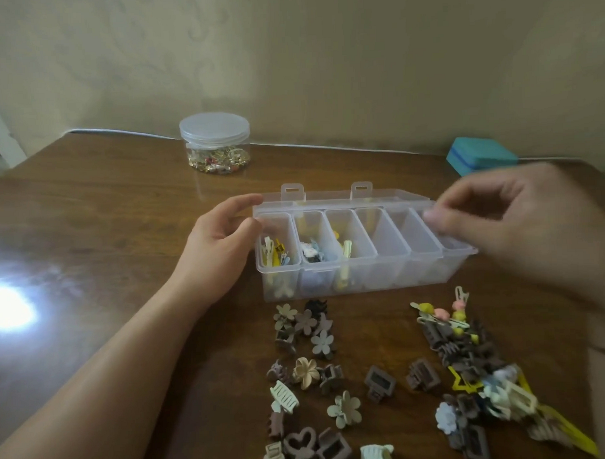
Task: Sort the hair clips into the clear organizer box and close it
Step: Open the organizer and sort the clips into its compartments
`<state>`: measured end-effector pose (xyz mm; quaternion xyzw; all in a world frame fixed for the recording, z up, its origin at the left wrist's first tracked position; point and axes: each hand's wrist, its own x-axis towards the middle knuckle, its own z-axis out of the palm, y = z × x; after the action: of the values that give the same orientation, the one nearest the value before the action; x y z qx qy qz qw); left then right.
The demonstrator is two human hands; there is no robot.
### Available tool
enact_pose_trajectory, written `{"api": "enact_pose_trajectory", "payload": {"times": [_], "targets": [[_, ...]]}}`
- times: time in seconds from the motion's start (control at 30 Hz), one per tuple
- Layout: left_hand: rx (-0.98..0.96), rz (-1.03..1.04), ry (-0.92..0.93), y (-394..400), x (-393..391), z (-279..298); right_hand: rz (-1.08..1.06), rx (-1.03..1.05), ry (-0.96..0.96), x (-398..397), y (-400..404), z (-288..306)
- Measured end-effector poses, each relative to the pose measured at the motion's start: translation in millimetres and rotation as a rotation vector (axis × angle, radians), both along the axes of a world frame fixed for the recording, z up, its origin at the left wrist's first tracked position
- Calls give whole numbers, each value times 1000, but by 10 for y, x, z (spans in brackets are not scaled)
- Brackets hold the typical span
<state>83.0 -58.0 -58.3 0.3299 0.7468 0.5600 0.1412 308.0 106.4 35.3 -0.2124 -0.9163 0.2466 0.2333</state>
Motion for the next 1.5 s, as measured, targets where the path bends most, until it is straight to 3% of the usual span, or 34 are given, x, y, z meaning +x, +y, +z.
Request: {"api": "enact_pose_trajectory", "payload": {"times": [0.1,0.17,0.33,0.47,0.63,0.7,0.8,0.87,0.93,1.13,1.2,1.33,1.5], "targets": [[-10,-2,-5,4,9,4,38,106,-622,75,2,-28],[-18,7,5,3,6,6,15,189,-823,4,-95,-111],[-23,13,8,4,9,5,-31,359,-894,-130,-232,-240],[-25,7,0,4,9,4,35,346,-904,-145,-247,-261],[-22,5,-2,6,5,8,138,229,-798,-69,-239,-137],[-16,3,4,9,-1,2,171,74,-560,-71,-261,-53],[-17,-1,11,12,-1,0,125,-52,26,-189,-285,-124],[-15,-2,6,12,2,3,52,-47,209,-319,-287,-269],[-10,1,7,6,3,5,13,-65,270,-425,-259,-416],[-5,-13,-13,-3,6,7,-115,15,168,-272,-58,-261],[-5,-13,-11,-5,-2,2,-142,9,39,-67,50,-82],[-9,-16,-4,-8,3,4,-189,4,-668,179,168,38],[-9,-18,-2,-6,12,7,-239,39,-889,88,200,-67]]}}
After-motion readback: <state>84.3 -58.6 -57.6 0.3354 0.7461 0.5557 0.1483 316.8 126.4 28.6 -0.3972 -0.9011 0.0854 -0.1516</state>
